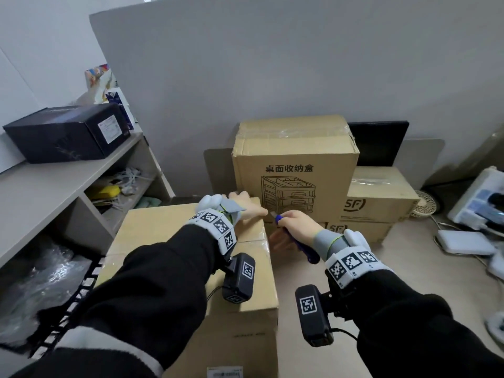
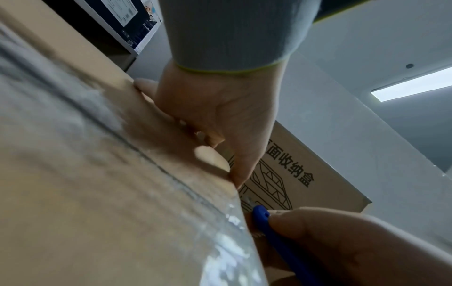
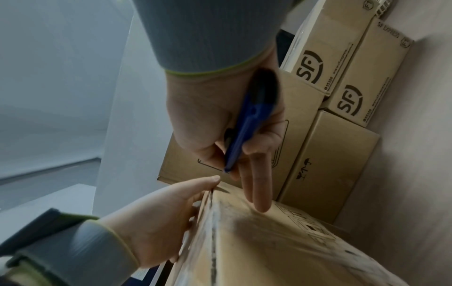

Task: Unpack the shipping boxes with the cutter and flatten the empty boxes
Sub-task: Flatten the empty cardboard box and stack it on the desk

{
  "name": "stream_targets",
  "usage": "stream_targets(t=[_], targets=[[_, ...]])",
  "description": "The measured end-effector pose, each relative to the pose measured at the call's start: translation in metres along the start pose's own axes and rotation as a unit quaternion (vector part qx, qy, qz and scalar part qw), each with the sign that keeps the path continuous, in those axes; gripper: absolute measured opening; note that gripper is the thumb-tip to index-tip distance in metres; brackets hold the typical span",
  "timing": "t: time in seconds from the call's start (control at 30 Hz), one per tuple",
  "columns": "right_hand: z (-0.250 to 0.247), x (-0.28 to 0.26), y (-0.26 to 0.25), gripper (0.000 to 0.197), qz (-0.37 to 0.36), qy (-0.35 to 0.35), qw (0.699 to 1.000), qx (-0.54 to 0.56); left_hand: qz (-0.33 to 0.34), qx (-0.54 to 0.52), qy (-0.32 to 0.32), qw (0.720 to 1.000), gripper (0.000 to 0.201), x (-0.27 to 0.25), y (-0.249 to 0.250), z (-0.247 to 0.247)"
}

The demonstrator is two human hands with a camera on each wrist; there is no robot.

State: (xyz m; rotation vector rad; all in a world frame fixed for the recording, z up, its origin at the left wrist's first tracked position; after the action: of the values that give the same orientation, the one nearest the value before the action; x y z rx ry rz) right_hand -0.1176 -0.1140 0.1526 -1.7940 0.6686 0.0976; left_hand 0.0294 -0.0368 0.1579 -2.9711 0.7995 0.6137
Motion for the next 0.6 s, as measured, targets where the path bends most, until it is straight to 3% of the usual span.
stream_targets(t=[0.1,0.23,0.6], targets=[[-0.001,-0.001,0.010,0.024,0.002,-0.056,0.998,-0.025,-0.014,0.006,0.014,1.000,0.079,-0.006,0.004,0.000],[0.001,-0.011,0.007,0.021,-0.023,-0.079,0.996,-0.022,-0.003,0.013,0.004,1.000,0.059,-0.017,0.009,-0.006],[-0.002,-0.014,0.003,0.019,-0.067,-0.104,0.986,-0.116,0.020,-0.024,0.042,0.999,0.056,-0.031,0.011,-0.010]])
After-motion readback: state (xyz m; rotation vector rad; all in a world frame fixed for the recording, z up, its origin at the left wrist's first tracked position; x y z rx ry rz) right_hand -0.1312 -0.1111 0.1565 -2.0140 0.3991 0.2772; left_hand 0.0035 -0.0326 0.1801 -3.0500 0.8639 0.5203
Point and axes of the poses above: each hand's wrist, its own x-axis towards the middle knuckle, its own z-axis out of the palm, y = z × x, the point moved 3 cm from there along x, towards the middle knuckle, and after that the axes turned 1 degree about -y, right-handed, at the moved point
